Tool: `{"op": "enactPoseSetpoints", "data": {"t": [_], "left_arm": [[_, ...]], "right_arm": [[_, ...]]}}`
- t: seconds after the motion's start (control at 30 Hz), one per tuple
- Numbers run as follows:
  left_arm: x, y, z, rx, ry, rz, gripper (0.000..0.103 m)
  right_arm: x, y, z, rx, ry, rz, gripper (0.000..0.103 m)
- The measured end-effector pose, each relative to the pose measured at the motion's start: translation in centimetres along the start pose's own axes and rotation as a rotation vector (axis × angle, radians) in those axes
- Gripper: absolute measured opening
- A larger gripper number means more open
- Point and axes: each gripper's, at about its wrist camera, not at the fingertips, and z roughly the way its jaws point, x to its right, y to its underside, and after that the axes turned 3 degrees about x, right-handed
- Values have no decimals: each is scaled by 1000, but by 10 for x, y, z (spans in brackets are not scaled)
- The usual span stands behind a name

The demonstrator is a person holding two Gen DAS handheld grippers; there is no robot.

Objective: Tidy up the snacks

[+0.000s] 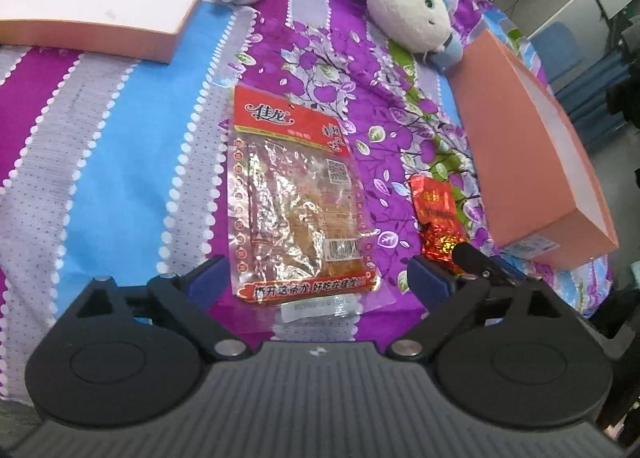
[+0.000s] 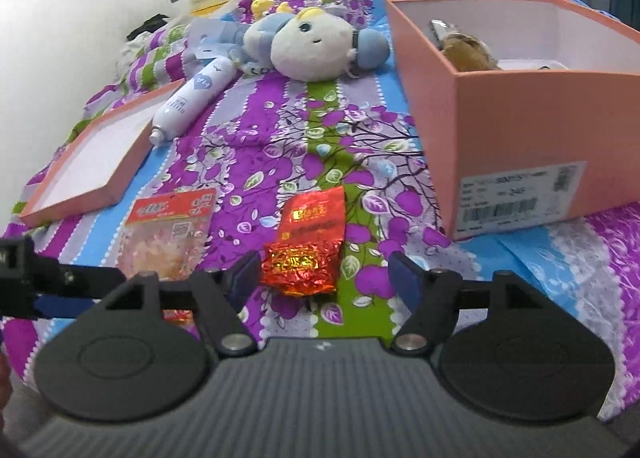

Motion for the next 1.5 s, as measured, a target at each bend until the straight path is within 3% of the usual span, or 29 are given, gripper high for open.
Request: {"op": "enactPoseSetpoints", "data": {"t": [0.2,0.53,0.8,0.87,0.97,1.13,1.3,1.5], "left_arm": [[11,-5,21,-27,-93,44,97],[32,-2,38,1,-205,136,99],[39,0,49,-5,-240,212,101],[40,1,49,-3,-247,217,100],[38,1,46,-1,-240,233,93],[35,-1,38,-6,-245,293,70],[38,-1,32,-3,-227,297,55],[52,3,17,7,-191,288,48]], "right_arm": [[-13,4,19,-17,44,-108,72],[-26,10,20,-3,13,-217,72],[-30,15,25,24,41,-252,72],[-33,17,26,36,51,-278,64],[-33,16,26,23,78,-305,55],[-21,11,19,3,98,-280,54],[-14,6,7,3,90,-258,54],[-13,-4,-14,21,70,-227,54]]}}
